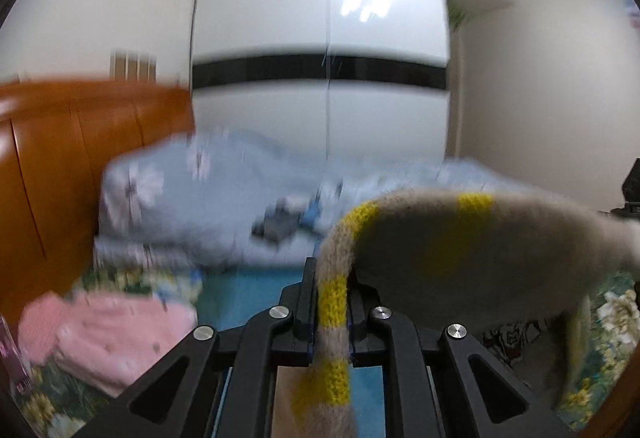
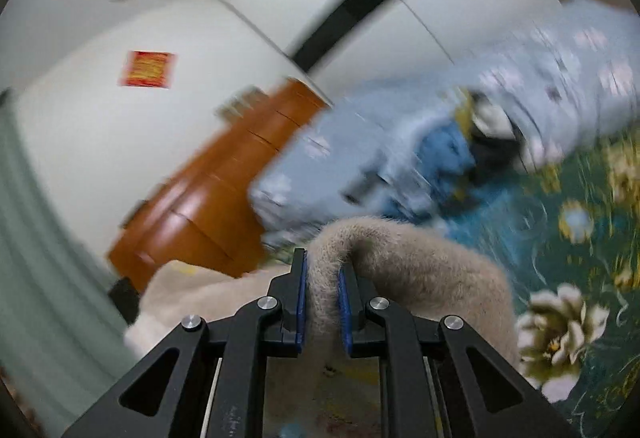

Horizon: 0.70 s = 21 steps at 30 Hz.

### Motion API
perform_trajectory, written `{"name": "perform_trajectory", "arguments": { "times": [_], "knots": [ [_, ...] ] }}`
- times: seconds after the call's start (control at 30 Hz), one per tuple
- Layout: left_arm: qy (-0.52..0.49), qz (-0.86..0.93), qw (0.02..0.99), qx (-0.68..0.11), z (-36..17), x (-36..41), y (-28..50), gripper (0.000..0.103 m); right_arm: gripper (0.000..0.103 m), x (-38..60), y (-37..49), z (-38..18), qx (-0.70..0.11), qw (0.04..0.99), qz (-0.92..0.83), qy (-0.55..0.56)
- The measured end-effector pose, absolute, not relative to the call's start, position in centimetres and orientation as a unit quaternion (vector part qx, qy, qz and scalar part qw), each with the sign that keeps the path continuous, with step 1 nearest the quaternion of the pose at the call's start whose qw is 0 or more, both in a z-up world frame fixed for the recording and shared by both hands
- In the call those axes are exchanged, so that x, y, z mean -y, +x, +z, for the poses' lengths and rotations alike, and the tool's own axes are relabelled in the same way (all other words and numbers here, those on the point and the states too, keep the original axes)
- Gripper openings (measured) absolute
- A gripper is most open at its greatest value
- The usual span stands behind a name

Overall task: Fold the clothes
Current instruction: 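Lower the sweater flat onto the bed with both grippers and release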

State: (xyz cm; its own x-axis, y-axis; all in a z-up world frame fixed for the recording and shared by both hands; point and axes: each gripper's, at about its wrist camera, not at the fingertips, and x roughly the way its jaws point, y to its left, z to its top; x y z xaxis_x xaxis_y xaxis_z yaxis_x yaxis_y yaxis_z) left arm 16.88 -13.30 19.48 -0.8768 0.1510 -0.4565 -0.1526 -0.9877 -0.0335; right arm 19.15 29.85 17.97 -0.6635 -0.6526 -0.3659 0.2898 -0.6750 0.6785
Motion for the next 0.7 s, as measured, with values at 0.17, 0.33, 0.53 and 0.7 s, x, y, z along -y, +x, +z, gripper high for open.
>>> {"name": "perform_trajectory", "arguments": {
  "times": [0.17,0.33,0.53,0.7],
  "knots": [
    [-0.342,0.936,0.073,0.051,11.1,14.0,8.2,0.011,0.014,-28.5,9.9,8.9,0.305,0.191,-0.840,0.405],
    [-0.384,0.921,0.052,0.043,6.0,13.2,2.4,0.011,0.014,-29.1,4.0,4.4,0.323,0.155,-0.830,0.428],
    [-0.428,0.899,0.037,0.086,1.7,14.2,-3.7,0.010,0.015,-29.3,-1.3,0.5,0.340,0.121,-0.817,0.449],
    [-0.441,0.895,0.027,0.068,-0.1,13.5,-6.1,0.013,0.018,-29.4,-3.3,-1.7,0.364,0.109,-0.804,0.457]
  ]
}}
